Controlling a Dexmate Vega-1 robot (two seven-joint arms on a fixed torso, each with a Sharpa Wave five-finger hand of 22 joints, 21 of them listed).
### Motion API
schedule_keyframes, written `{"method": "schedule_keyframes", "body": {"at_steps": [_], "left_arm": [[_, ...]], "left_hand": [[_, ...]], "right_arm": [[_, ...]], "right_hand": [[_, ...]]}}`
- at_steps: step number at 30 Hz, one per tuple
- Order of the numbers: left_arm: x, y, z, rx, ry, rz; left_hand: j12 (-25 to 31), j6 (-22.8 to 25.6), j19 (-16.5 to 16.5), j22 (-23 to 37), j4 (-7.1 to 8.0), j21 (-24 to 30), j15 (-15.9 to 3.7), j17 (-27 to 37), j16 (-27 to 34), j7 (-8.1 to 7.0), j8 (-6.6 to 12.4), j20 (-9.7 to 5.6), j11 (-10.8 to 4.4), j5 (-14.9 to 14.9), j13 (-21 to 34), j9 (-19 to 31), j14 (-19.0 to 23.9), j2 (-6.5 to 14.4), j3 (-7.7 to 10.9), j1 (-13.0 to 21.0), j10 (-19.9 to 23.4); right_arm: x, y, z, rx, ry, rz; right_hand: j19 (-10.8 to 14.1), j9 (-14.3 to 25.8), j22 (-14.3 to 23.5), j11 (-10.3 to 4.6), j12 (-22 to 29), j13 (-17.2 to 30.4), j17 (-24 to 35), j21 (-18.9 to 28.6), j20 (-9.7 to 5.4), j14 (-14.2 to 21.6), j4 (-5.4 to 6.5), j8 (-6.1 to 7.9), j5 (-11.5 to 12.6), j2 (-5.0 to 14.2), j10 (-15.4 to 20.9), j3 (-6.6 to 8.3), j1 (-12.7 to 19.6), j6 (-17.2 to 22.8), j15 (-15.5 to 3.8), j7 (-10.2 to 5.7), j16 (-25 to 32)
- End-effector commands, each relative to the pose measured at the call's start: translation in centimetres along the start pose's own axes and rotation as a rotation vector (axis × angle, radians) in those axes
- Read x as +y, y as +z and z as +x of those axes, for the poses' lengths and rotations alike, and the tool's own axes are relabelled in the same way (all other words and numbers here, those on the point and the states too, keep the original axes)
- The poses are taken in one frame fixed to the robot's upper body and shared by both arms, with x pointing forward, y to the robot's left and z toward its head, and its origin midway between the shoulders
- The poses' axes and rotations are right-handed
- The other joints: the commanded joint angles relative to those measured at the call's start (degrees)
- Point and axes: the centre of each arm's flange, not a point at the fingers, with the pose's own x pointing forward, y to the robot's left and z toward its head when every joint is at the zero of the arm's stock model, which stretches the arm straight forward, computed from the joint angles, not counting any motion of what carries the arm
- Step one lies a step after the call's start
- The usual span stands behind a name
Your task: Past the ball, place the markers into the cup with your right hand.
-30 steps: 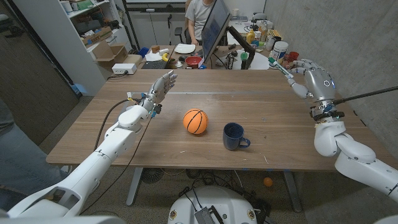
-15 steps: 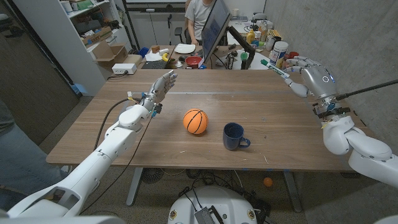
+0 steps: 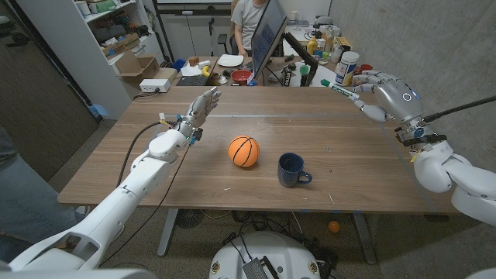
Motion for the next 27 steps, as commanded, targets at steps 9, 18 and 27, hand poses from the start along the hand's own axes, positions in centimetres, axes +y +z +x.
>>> {"method": "schedule_keyframes", "body": {"at_steps": [9,18,27], "left_arm": [[-0.8,1.3,-0.7,0.009,0.008,0.041],[-1.1,1.8,-1.2,0.008,0.009,0.056],[-1.0,2.2,-2.1,0.006,0.020,0.066]], "left_hand": [[0.1,0.4,-0.4,0.2,0.11,0.4,0.08,0.3,0.3,-0.08,0.28,0.15,-0.04,0.1,0.2,0.2,-0.2,0.3,0.04,0.6,-0.2],[0.1,0.4,-0.4,0.2,0.10,0.5,0.13,0.3,0.3,-0.02,0.28,0.16,0.02,0.1,0.2,0.2,-0.2,0.3,0.05,0.6,-0.2],[0.1,0.4,-0.4,0.2,0.10,0.5,0.12,0.3,0.2,-0.01,0.29,0.16,-0.12,0.1,0.2,0.2,-0.3,0.3,0.05,0.7,-0.2]], "right_arm": [[-1.9,0.5,-1.1,-0.176,0.083,-0.023],[-2.4,0.8,-1.3,-0.244,0.090,-0.055],[-2.9,1.3,-1.4,-0.297,0.088,-0.088]], "right_hand": [[-0.1,0.4,0.0,-0.66,-0.5,0.3,0.2,-0.3,0.36,-0.2,0.33,2.69,0.4,0.15,-0.3,0.42,-0.3,6.8,-0.19,-7.46,-0.3],[-0.2,0.4,0.0,-0.67,-0.6,0.3,0.2,-0.5,0.35,-0.3,0.37,2.72,0.5,0.16,-0.6,0.46,-0.4,6.8,-0.23,-7.57,-0.5],[-0.3,0.4,0.0,-0.64,-0.6,0.3,0.2,-0.6,0.33,-0.2,0.34,2.75,0.6,0.14,-0.5,0.52,-0.5,6.8,-0.20,-7.73,-0.6]]}}
